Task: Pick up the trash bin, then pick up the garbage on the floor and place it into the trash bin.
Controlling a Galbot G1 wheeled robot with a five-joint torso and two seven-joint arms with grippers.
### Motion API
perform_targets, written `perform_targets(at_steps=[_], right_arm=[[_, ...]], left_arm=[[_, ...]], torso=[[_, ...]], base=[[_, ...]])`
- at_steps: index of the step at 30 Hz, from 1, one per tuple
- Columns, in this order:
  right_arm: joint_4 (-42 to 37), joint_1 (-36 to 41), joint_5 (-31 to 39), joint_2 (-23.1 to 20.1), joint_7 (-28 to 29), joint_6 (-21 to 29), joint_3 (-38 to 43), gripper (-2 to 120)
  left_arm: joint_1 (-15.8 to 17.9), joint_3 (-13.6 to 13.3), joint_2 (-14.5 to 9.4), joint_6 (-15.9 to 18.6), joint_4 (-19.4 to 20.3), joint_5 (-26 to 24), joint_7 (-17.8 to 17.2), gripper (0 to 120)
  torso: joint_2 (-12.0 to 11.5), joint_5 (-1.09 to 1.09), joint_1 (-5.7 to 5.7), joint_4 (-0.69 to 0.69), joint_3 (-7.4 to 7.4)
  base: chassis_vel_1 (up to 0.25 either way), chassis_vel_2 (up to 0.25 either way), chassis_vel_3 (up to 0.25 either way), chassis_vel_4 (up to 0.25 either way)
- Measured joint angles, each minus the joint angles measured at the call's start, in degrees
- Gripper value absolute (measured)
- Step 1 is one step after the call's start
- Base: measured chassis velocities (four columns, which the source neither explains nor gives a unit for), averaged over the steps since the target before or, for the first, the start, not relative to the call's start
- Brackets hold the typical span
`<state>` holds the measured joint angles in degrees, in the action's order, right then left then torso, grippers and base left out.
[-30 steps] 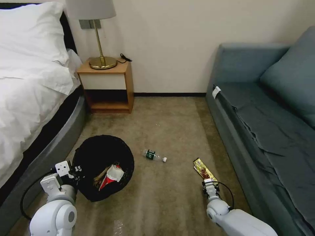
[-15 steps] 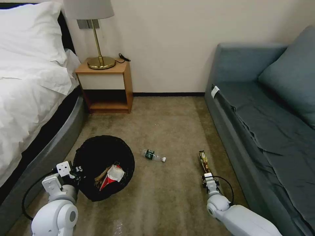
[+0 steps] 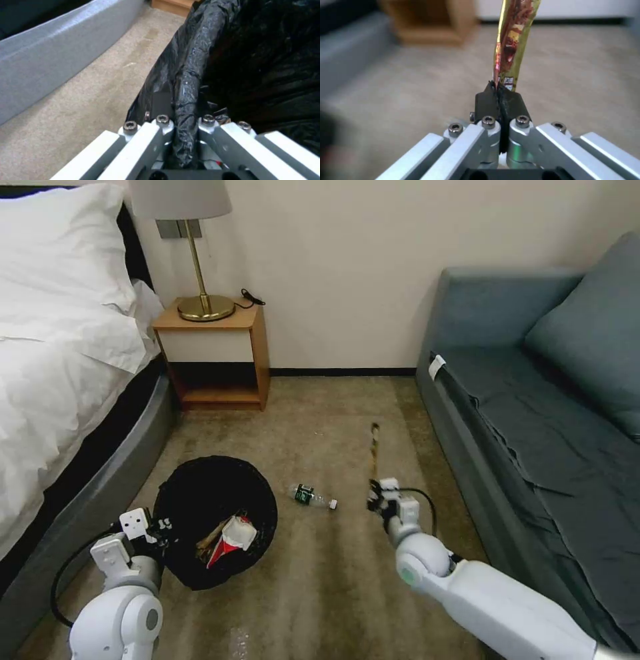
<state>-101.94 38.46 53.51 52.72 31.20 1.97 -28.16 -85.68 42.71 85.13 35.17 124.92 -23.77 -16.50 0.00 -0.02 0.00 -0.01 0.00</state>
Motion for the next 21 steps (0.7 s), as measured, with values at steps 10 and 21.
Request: perform_targets(at_steps=[10, 21], right_arm=[[-7.7, -9.0, 5.6, 5.8, 1.4, -2.1, -12.4, 0], [-7.5, -11.8, 6.5, 10.7, 2.6, -1.6, -23.4, 0]], left_arm=[[0.1, -0.5, 0.2, 0.4, -0.1, -0.1, 0.0, 2], [0.6, -0.9, 0.6, 0.8, -0.7, -0.1, -0.2, 2]], torso=[[0.0, 0.0, 0.0, 0.02, 0.0], [0.0, 0.01, 0.0, 0.01, 0.0]], base=[[0.0, 0.0, 0.0, 0.0], [0.0, 0.0, 0.0, 0.0]])
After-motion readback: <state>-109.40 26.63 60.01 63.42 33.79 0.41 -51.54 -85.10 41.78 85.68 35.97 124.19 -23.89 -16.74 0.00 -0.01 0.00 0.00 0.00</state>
